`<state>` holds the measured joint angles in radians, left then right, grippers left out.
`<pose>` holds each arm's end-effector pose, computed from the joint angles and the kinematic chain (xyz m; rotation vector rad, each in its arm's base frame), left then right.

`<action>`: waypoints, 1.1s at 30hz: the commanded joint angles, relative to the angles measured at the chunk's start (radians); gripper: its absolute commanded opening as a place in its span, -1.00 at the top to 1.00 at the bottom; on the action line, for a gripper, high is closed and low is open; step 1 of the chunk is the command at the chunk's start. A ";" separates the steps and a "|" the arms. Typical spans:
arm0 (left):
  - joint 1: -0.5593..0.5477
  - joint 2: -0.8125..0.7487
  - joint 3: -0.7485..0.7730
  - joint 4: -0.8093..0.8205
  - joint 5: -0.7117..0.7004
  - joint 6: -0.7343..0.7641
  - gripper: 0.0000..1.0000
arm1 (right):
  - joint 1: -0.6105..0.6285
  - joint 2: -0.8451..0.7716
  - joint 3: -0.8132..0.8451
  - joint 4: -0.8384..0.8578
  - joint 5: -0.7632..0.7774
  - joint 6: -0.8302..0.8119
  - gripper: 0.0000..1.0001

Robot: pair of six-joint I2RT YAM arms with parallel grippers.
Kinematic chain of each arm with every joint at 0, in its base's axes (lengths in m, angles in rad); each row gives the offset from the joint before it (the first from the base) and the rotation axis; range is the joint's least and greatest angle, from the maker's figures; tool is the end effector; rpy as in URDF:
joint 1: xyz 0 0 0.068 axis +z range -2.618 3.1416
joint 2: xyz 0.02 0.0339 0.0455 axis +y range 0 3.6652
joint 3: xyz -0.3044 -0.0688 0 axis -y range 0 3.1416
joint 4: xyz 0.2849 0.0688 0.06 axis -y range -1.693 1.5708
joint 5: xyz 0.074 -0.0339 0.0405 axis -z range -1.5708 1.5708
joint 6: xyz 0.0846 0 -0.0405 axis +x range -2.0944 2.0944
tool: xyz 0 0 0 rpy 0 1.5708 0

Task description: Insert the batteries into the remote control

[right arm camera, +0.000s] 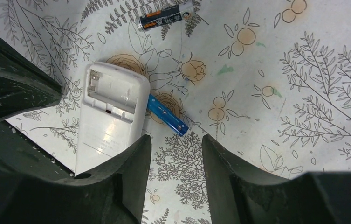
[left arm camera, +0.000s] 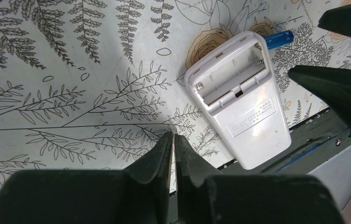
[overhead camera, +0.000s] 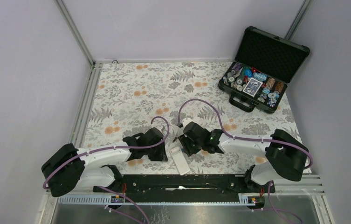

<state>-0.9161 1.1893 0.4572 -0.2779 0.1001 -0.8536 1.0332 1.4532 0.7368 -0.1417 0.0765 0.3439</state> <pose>0.1411 -0.1977 0.1163 0.1268 2.7735 -0.7067 0.1807 0.2905 0.1542 -0.8098 2.3612 0.5166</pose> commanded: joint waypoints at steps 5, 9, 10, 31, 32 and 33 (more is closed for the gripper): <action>-0.003 0.001 -0.006 0.036 -0.002 0.005 0.73 | -0.009 0.066 0.059 -0.003 -0.065 -0.115 -0.05; -0.003 0.004 -0.006 0.043 0.006 0.004 0.68 | -0.009 0.085 0.067 -0.002 -0.073 -0.144 -0.07; -0.003 0.007 -0.006 0.045 0.007 0.003 0.67 | -0.009 0.091 0.071 -0.002 -0.073 -0.154 -0.07; 0.022 0.071 -0.010 0.077 0.007 0.024 0.62 | -0.009 0.148 0.052 0.005 -0.109 -0.203 0.04; 0.024 0.075 -0.009 0.079 0.007 0.026 0.62 | -0.008 0.147 0.052 -0.005 -0.102 -0.196 0.05; 0.026 0.079 -0.008 0.081 0.006 0.028 0.61 | -0.008 0.144 0.053 -0.022 -0.096 -0.183 0.06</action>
<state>-0.9020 1.2362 0.4553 -0.1928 0.1280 -0.8555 1.0290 1.5826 0.7883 -0.1013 -0.0200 0.1421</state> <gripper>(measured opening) 0.188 0.479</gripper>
